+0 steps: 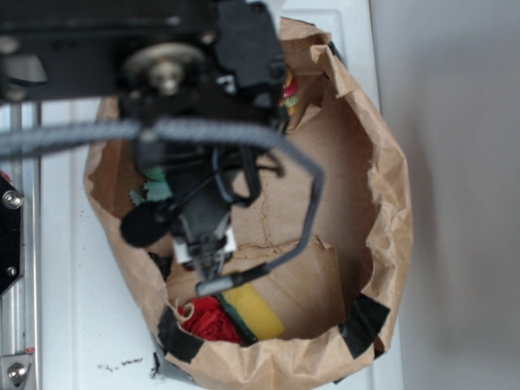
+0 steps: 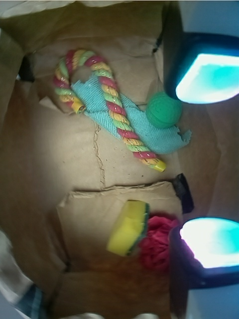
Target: Grab the multicolored rope.
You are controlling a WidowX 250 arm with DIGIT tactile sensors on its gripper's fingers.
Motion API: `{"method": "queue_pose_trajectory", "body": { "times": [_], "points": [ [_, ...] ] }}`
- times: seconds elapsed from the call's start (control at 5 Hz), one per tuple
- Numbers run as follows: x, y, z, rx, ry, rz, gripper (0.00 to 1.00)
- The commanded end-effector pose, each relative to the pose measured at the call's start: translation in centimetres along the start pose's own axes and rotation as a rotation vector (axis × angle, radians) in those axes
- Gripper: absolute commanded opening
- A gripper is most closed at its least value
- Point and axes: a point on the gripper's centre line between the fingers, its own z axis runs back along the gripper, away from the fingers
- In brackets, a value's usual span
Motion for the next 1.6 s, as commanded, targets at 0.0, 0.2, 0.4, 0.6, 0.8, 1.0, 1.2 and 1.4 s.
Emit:
{"method": "queue_pose_trajectory", "body": {
  "times": [0.0, 0.2, 0.4, 0.6, 0.8, 1.0, 1.2, 1.4],
  "points": [
    [0.8, 0.4, 1.4, -0.002, -0.048, 0.021, 1.00],
    [0.8, 0.4, 1.4, -0.002, -0.048, 0.021, 1.00],
    [0.9, 0.4, -0.1, 0.022, -0.052, 0.099, 1.00],
    [4.0, 1.4, -2.2, 0.059, -0.052, 0.265, 1.00],
    [6.8, 2.0, -3.5, 0.101, -0.111, 0.330, 1.00],
    [8.3, 2.5, -4.4, 0.128, -0.145, 0.366, 1.00],
    [9.3, 3.4, -5.9, 0.179, -0.164, 0.397, 1.00],
    [10.4, 4.3, -6.9, 0.216, -0.161, 0.432, 1.00]
  ]
}}
